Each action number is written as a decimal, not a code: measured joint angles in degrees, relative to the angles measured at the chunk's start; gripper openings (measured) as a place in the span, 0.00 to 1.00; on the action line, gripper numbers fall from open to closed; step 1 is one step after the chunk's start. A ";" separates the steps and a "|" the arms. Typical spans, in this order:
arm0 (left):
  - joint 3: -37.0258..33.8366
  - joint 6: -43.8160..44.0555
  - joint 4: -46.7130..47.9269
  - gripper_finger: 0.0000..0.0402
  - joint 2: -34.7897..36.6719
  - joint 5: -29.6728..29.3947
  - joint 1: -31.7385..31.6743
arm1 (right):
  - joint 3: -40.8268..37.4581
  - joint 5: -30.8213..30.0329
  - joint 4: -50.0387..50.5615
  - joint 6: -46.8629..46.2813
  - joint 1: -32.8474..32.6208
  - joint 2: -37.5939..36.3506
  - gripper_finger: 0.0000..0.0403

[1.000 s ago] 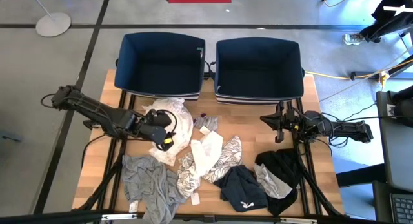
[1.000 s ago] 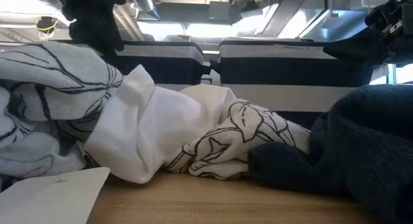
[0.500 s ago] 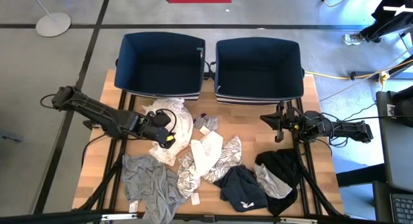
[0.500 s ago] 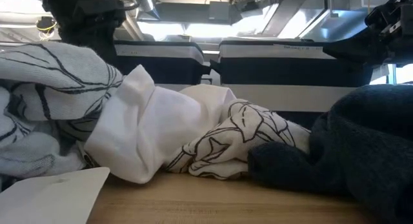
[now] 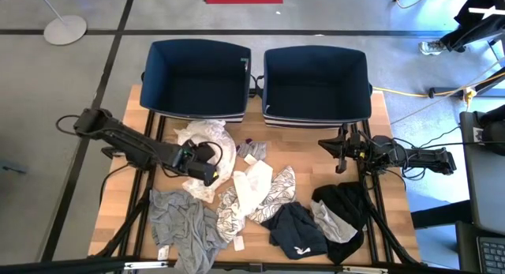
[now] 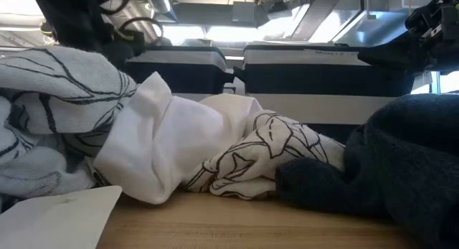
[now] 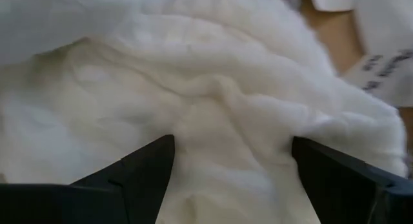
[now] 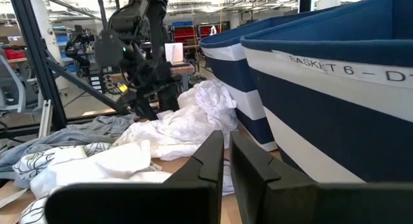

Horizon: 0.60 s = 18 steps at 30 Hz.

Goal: Sort clothes
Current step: Put the white dress into the right laundry organizer

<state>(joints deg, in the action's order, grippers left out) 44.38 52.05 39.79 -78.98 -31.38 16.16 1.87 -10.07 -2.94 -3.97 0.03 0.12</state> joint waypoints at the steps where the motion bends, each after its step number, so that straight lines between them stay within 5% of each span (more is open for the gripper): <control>1: 0.00 0.01 0.11 0.76 -0.83 -0.59 -0.35 | 0.00 0.00 0.01 -0.01 -0.01 0.01 0.07; 18: 0.35 3.02 -2.63 0.75 -16.34 -0.80 -6.99 | 0.00 0.14 0.05 -0.09 -0.01 0.02 0.07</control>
<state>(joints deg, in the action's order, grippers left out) 44.73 55.07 37.16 -95.32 -32.19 9.16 1.87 -9.93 -2.89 -4.05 0.01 0.14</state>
